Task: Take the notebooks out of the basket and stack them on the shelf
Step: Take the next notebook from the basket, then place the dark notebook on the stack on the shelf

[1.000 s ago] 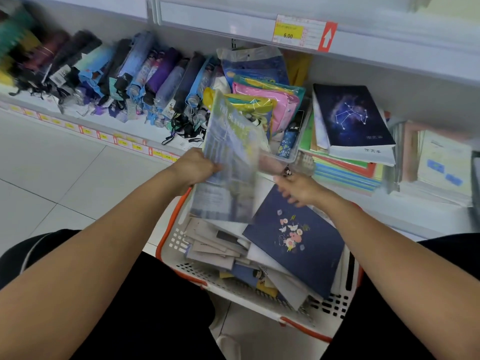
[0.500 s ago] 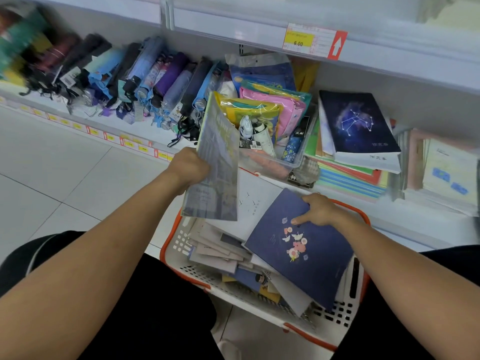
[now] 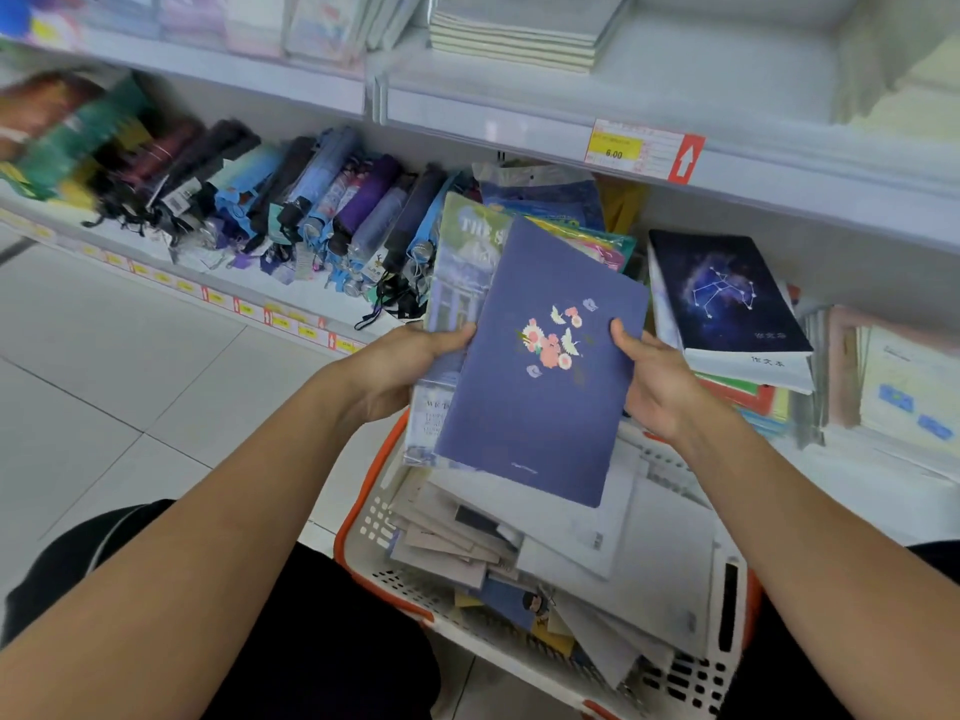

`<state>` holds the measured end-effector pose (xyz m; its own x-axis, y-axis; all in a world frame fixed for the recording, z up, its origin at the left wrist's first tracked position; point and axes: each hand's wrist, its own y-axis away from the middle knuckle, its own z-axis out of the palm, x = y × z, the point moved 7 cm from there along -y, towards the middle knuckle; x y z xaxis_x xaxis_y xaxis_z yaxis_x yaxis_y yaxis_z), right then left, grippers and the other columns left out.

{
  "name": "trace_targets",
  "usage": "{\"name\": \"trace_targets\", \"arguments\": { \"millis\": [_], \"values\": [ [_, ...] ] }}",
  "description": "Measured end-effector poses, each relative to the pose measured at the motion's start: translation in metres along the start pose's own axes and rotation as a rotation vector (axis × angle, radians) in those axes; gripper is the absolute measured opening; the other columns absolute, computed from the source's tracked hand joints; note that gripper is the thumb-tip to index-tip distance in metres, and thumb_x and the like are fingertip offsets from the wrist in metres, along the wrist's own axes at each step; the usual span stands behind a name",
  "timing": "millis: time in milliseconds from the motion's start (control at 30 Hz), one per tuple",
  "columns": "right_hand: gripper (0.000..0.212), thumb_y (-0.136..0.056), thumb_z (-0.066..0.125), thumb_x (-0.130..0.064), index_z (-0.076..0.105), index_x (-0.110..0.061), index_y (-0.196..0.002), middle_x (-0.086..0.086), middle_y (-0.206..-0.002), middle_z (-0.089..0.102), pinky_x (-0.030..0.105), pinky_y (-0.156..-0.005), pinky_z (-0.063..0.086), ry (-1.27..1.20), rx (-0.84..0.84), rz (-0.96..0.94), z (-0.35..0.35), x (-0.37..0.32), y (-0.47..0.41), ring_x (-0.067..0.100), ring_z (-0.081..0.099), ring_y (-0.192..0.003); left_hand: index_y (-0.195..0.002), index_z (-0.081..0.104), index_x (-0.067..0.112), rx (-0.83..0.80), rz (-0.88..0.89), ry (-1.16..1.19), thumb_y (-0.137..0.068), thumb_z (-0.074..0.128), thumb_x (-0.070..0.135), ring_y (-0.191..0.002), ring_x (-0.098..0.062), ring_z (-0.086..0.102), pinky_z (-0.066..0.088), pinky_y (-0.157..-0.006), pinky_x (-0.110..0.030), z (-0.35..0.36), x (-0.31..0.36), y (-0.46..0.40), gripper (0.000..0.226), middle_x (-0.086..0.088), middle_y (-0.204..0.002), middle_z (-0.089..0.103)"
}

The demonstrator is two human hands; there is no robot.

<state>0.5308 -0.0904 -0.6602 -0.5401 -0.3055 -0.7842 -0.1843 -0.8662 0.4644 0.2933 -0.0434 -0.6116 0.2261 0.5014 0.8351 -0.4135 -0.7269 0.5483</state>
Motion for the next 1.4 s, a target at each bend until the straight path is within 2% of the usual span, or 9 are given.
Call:
{"name": "trace_targets", "arguments": {
  "millis": [167,333,500,700,833,967,1200,1267,1400],
  "values": [
    [0.025,-0.099,0.058,-0.021,0.065,-0.013,-0.121,0.007,-0.112,0.073,0.036,-0.067,0.061,-0.037,0.04,-0.029,0.012,0.001,0.006,0.02,0.074,-0.088,-0.122,0.065,0.015,-0.094,0.036,-0.028,-0.082,0.056,0.055,-0.103,-0.017,0.07,0.053,-0.093,-0.034,0.017,0.002,0.011,0.057,-0.001,-0.11,0.074],
    [0.023,-0.094,0.066,-0.021,0.065,-0.007,-0.111,0.01,-0.104,0.074,0.032,-0.057,0.06,0.056,0.173,-0.076,0.018,-0.008,0.016,0.015,0.074,-0.07,-0.12,0.066,0.01,-0.096,0.075,-0.021,-0.084,0.069,0.004,-0.102,-0.027,0.07,0.057,-0.087,-0.039,0.023,0.0,0.012,0.037,-0.008,-0.111,0.073],
    [0.041,-0.096,0.058,-0.006,0.054,-0.014,-0.135,0.007,-0.127,0.067,0.04,-0.086,0.059,0.097,-0.244,-0.045,0.056,-0.022,0.036,0.025,0.068,-0.109,-0.114,0.065,0.007,-0.104,0.153,0.044,-0.073,0.066,-0.01,-0.089,-0.029,0.072,0.06,-0.073,-0.038,0.002,0.026,0.026,0.044,-0.009,-0.103,0.075],
    [0.05,-0.094,0.057,0.003,0.047,-0.015,-0.139,0.009,-0.131,0.064,0.044,-0.087,0.058,0.132,-0.319,-0.26,0.097,-0.039,0.061,0.03,0.066,-0.113,-0.11,0.066,0.008,-0.119,0.132,0.139,-0.065,0.065,-0.004,-0.084,-0.03,0.073,0.061,-0.071,-0.043,-0.027,0.041,0.057,0.047,-0.012,-0.103,0.074],
    [0.039,-0.095,0.058,0.002,0.051,-0.011,-0.131,0.009,-0.122,0.069,0.048,-0.084,0.059,0.086,-0.149,-0.418,0.113,-0.068,0.073,0.031,0.07,-0.104,-0.119,0.061,0.014,0.121,0.218,0.119,-0.092,0.065,0.025,-0.082,-0.022,0.074,0.061,-0.07,-0.036,-0.043,0.052,0.072,0.03,-0.006,-0.103,0.075],
    [0.03,-0.1,0.054,-0.009,0.053,-0.013,-0.129,0.007,-0.118,0.07,0.051,-0.087,0.058,0.129,0.045,-0.551,0.119,-0.118,0.071,0.029,0.07,-0.103,-0.106,0.063,0.027,0.274,0.353,-0.118,-0.102,0.043,0.04,-0.062,-0.015,0.061,0.036,-0.04,-0.021,-0.039,0.091,0.071,0.025,0.004,-0.088,0.071],
    [0.043,-0.1,0.052,-0.007,0.045,-0.029,-0.136,-0.008,-0.126,0.067,0.039,-0.072,0.061,0.231,-0.152,-0.56,0.143,-0.181,0.073,0.016,0.071,-0.103,-0.119,0.063,0.016,0.204,0.582,0.087,-0.105,0.042,0.02,-0.041,-0.013,0.045,0.023,-0.035,-0.015,-0.026,0.2,0.032,0.026,0.0,-0.074,0.069],
    [0.036,-0.102,0.048,-0.007,0.048,-0.027,-0.132,-0.009,-0.117,0.07,0.038,-0.056,0.059,0.204,-0.139,-0.544,0.145,-0.205,0.064,0.014,0.075,-0.088,-0.117,0.065,0.013,0.168,0.538,0.114,-0.103,0.043,0.016,-0.061,-0.021,0.057,0.037,-0.043,-0.021,-0.024,0.224,0.015,0.026,-0.003,-0.084,0.073],
    [0.03,-0.104,0.042,-0.005,0.05,-0.017,-0.13,-0.005,-0.108,0.068,0.03,-0.049,0.057,0.185,-0.071,-0.479,0.157,-0.245,0.03,0.012,0.072,-0.078,-0.119,0.06,0.002,0.138,0.505,0.197,-0.102,0.042,0.004,-0.103,-0.026,0.065,0.052,-0.092,-0.035,-0.026,0.265,-0.022,0.026,-0.013,-0.112,0.069]
  ]
}}
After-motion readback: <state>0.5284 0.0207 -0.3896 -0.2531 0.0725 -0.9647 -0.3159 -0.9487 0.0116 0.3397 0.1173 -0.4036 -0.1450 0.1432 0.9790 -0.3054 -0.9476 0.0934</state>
